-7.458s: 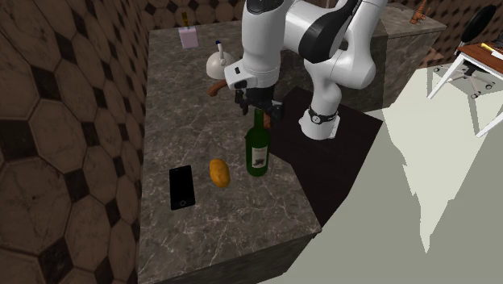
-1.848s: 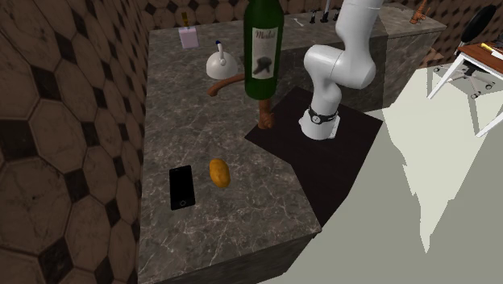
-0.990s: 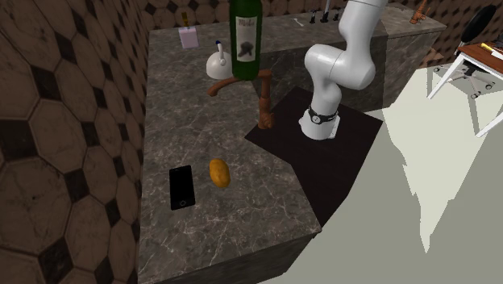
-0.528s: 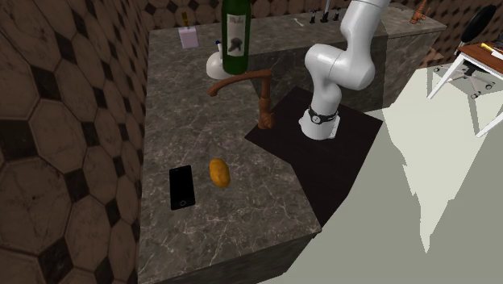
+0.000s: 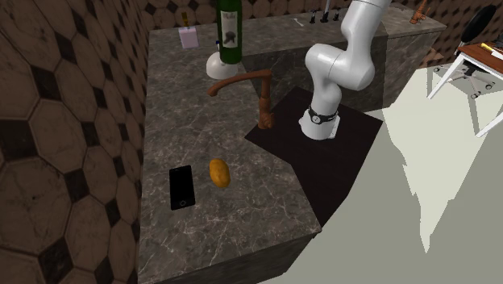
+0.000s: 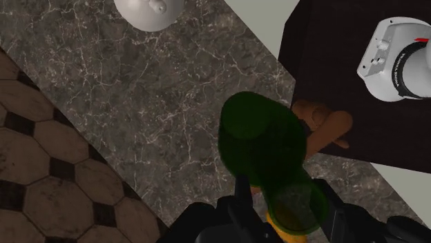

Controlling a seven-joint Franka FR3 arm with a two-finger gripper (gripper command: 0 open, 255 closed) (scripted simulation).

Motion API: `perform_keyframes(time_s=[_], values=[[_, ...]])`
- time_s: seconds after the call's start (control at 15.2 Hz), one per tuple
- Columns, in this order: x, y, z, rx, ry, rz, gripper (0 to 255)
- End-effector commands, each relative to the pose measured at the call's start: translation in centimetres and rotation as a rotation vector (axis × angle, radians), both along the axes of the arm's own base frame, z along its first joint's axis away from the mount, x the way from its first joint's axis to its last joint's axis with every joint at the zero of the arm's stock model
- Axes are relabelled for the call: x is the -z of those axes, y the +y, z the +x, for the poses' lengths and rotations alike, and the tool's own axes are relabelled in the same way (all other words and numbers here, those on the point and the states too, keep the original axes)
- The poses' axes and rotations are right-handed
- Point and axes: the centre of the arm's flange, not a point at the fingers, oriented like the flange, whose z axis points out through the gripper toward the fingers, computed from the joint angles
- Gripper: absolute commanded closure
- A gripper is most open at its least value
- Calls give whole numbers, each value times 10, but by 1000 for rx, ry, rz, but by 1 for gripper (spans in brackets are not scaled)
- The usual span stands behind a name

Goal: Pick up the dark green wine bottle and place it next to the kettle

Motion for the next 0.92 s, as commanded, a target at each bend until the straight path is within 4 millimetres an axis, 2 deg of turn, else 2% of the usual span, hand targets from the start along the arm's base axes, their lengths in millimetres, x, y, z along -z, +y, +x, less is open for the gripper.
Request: perform_keyframes(time_s=[0.0, 0.86], values=[[7, -21, -17, -2, 0, -1, 255], [50, -155, -114, -2, 0, -1, 255]])
